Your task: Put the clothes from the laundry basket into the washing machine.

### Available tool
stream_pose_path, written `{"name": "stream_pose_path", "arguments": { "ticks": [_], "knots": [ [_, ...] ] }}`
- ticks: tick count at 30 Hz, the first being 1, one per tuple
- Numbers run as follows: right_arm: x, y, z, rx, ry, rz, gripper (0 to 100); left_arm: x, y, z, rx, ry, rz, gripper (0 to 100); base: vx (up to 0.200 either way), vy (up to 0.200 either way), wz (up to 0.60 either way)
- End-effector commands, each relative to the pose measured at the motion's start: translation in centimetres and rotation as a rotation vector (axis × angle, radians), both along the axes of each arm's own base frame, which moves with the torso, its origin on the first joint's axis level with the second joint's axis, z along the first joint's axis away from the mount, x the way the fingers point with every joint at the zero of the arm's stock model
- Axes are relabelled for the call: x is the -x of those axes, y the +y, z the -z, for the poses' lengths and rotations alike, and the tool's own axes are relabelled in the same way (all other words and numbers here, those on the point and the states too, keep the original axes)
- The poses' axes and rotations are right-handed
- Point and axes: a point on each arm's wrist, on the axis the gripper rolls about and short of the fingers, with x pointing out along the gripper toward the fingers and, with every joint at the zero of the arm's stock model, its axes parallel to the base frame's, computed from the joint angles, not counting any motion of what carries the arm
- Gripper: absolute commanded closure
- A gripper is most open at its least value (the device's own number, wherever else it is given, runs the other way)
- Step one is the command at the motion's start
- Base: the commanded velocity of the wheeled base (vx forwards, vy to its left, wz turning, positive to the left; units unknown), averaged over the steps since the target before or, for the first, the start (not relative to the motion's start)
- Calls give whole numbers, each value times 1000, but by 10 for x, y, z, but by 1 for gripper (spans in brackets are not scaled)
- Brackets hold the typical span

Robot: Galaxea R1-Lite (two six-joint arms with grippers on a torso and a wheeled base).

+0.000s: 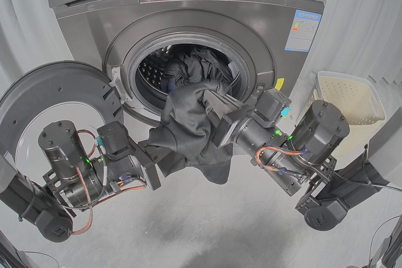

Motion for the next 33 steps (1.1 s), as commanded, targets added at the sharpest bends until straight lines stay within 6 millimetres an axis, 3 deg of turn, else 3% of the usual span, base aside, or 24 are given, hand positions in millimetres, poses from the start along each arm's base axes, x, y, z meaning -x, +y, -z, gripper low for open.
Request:
{"name": "stream_pose_path", "arguments": {
  "ticks": [1, 5, 12, 13, 21, 33],
  "knots": [
    [-3, 4, 24, 57, 52, -2, 100, 22, 3, -27, 83, -81, 22, 100, 0, 0, 0],
    [1, 4, 39, 99, 88, -17, 100, 24, 2, -38, 114, -117, 30, 100, 0, 0, 0],
    [0, 7, 54, 131, 123, -31, 100, 20, -2, -41, 136, -111, 39, 100, 0, 0, 0],
    [0, 9, 56, 136, 126, -34, 0, 20, -3, -43, 141, -115, 43, 100, 0, 0, 0],
    [6, 3, 96, 254, 232, -38, 0, 2, -11, -58, 213, -164, -57, 100, 0, 0, 0],
    [3, -8, 119, 315, 296, -9, 0, -17, -15, -77, 305, -241, -167, 100, 0, 0, 0]
  ]
}}
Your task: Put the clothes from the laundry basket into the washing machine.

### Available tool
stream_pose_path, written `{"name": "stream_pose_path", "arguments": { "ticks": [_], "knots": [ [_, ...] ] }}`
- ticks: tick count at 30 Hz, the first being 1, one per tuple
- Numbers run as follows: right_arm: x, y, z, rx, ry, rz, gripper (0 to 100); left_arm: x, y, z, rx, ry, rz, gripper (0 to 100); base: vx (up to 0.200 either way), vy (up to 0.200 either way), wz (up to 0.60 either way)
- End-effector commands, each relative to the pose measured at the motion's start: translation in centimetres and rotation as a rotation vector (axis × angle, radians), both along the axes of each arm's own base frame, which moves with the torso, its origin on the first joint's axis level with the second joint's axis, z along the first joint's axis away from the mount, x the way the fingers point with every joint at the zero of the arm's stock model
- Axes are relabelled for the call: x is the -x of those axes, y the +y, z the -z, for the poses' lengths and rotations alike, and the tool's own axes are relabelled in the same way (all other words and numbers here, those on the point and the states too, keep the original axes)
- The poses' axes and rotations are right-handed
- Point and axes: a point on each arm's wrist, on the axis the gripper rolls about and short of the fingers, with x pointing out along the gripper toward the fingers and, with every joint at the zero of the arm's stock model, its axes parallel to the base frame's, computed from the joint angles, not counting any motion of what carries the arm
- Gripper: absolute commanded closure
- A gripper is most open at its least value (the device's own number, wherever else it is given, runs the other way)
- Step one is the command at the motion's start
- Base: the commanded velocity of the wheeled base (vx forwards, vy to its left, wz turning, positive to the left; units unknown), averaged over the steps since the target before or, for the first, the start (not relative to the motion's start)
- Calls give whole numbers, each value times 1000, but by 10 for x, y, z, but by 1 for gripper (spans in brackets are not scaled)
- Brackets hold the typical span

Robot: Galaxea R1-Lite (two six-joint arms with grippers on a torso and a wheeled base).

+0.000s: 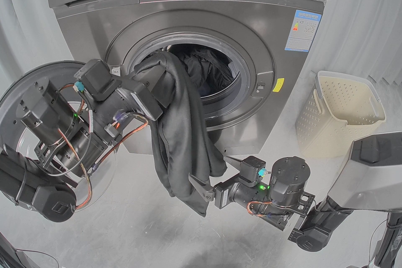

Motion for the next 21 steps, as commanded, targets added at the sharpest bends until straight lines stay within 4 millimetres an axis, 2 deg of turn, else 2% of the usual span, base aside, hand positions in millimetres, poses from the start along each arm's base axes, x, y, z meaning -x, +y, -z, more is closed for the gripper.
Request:
{"name": "stream_pose_path", "arguments": {
  "ticks": [1, 11, 15, 21],
  "knots": [
    [-3, -2, 11, 23, 22, 12, 0, -6, -1, -3, 11, -9, -15, 100, 0, 0, 0],
    [1, 3, 12, 27, 21, -10, 0, -9, 2, -6, 21, -19, -35, 100, 0, 0, 0],
    [3, 14, 19, 34, 19, -39, 0, -9, 1, -5, 20, -17, -35, 100, 0, 0, 0],
    [-12, 29, 34, 32, 12, -35, 0, -12, 4, -8, 26, -27, -46, 100, 0, 0, 0]
  ]
}}
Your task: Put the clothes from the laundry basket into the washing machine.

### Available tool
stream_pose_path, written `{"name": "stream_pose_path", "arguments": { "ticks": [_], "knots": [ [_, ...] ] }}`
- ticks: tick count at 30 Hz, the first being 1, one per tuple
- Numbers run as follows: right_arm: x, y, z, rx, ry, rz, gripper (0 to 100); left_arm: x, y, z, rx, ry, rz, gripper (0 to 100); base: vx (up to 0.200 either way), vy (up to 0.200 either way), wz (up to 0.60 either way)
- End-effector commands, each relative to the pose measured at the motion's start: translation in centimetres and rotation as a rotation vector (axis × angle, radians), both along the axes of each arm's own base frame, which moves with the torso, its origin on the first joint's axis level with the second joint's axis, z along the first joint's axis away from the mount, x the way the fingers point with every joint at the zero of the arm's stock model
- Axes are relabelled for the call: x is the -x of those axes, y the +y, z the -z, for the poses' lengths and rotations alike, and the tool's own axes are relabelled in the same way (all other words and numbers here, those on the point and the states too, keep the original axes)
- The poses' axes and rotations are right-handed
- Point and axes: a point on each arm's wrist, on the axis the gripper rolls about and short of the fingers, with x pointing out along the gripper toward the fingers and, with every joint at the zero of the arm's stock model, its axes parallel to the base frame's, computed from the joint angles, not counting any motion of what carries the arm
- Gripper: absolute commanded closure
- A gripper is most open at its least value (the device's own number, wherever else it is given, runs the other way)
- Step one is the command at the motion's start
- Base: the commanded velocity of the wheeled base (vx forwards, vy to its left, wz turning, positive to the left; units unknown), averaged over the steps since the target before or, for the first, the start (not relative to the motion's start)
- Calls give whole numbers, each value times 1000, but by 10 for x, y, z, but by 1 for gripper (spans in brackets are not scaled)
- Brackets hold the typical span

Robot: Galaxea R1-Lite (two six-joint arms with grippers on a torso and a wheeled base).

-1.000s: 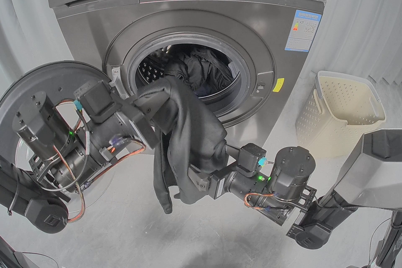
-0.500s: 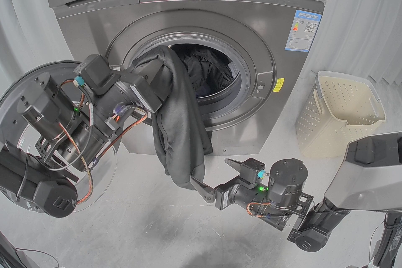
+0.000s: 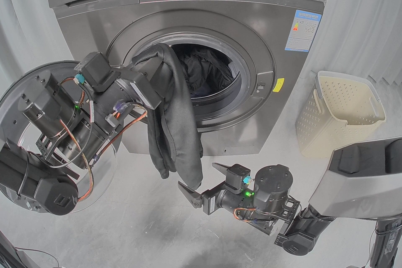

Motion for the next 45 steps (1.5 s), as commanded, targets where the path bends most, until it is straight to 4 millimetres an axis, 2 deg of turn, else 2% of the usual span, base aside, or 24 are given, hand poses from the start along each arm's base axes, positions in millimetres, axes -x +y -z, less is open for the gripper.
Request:
{"name": "stream_pose_path", "arguments": {
  "ticks": [1, 13, 20, 29, 36, 37, 42, 45],
  "knots": [
    [-14, 14, 19, 9, 0, 3, 0, -3, 3, -3, 6, -8, -14, 100, 0, 0, 0],
    [-43, 36, 43, 2, -28, 16, 0, -1, 4, -7, 15, -20, -11, 100, 0, 0, 0],
    [-61, 41, 46, -31, -54, 45, 0, -1, 4, -7, 15, -20, -11, 100, 0, 0, 0],
    [-88, 38, 46, -66, -89, 92, 0, -1, 4, -8, 18, -22, -11, 100, 0, 0, 0],
    [-91, 46, 53, -78, -98, 83, 0, -1, 4, -7, 17, -21, -11, 100, 0, 0, 0],
    [-91, 47, 53, -79, -99, 81, 100, -1, 4, -7, 16, -19, -11, 100, 0, 0, 0],
    [-90, 47, 49, -86, -101, 80, 100, -3, 5, -6, 15, -17, -15, 100, 0, 0, 0],
    [-82, 39, 39, -84, -94, 84, 100, -6, 9, -4, 12, -13, -32, 100, 0, 0, 0]
  ]
}}
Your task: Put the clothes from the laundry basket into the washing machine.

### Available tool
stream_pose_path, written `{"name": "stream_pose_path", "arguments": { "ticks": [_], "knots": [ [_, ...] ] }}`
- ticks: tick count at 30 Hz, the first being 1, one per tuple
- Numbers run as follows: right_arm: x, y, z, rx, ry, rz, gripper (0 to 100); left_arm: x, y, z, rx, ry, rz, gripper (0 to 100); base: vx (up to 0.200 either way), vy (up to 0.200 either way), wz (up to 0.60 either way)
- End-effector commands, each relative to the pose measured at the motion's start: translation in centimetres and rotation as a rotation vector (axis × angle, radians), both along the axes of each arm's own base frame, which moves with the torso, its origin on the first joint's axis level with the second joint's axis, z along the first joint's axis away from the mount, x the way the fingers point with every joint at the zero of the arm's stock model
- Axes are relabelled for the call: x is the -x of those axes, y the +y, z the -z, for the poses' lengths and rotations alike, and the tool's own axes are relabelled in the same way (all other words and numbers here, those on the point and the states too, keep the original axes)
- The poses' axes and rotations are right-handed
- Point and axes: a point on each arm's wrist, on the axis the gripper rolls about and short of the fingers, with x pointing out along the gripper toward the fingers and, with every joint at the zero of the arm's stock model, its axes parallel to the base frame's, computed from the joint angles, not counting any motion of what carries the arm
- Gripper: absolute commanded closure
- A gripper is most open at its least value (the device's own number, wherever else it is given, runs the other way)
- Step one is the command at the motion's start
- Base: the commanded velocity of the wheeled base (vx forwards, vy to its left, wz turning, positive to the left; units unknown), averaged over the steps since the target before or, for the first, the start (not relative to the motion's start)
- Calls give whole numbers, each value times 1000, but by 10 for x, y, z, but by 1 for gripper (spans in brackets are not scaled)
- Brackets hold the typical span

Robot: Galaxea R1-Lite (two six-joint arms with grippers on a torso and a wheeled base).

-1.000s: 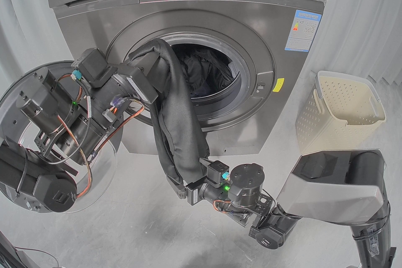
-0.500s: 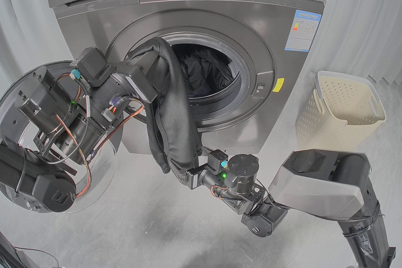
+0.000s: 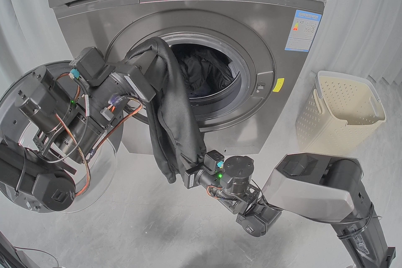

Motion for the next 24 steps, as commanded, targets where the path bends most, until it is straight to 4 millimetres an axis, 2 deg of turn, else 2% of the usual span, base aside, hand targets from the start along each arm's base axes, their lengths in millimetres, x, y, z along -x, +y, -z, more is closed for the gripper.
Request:
{"name": "stream_pose_path", "arguments": {
  "ticks": [1, 6, 11, 17, 24],
  "knots": [
    [11, -10, -14, 5, 8, 3, 100, -4, 4, 2, -4, 5, -17, 100, 0, 0, 0],
    [32, -38, -49, 16, 14, 11, 100, -8, 11, 2, -4, 6, -42, 100, 0, 0, 0],
    [43, -83, -86, 13, -9, 31, 100, -11, 18, 5, -11, 15, -60, 100, 0, 0, 0],
    [61, -128, -105, 41, -13, 40, 100, -9, 25, 7, 5, 37, -64, 100, 0, 0, 0],
    [71, -151, -131, -37, -93, 65, 100, -4, 32, 15, -5, 56, -77, 100, 0, 0, 0]
  ]
}}
